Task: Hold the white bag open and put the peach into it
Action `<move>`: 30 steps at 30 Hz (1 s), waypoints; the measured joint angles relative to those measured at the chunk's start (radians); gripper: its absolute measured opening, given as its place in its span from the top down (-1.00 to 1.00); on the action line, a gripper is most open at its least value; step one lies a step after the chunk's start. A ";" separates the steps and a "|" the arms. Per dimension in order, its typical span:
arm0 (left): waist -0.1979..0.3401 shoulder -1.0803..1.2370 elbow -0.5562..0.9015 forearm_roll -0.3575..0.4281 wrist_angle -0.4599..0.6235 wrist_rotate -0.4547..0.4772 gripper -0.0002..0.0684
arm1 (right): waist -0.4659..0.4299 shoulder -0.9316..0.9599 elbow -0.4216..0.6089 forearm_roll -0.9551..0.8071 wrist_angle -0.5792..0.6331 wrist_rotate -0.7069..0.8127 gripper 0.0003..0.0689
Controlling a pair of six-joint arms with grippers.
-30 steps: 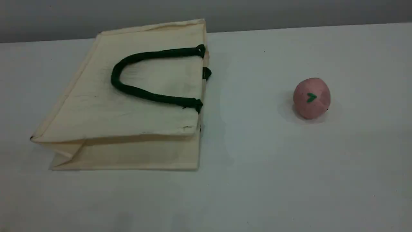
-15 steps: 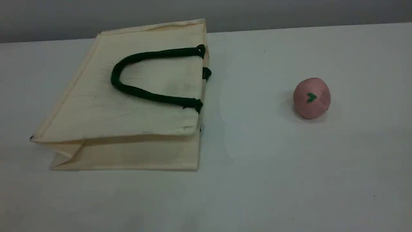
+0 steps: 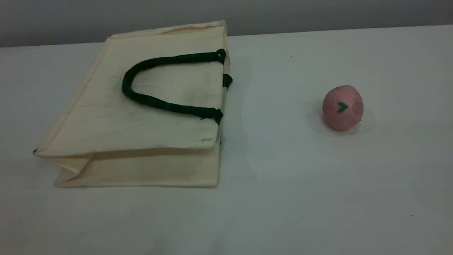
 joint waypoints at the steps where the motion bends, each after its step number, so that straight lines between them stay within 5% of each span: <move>1: 0.000 0.000 0.000 0.000 -0.005 -0.015 -0.52 | 0.000 0.015 -0.014 0.000 0.002 -0.001 -0.46; 13: 0.000 0.108 -0.162 0.003 0.002 -0.065 -0.46 | 0.000 0.273 -0.174 -0.060 -0.025 -0.007 -0.46; 22: 0.000 0.465 -0.417 0.010 0.117 -0.030 -0.46 | 0.000 0.473 -0.238 -0.076 -0.096 -0.002 -0.46; 30: 0.000 0.869 -0.675 0.034 0.359 -0.001 -0.46 | 0.000 0.644 -0.300 -0.075 -0.087 0.005 -0.46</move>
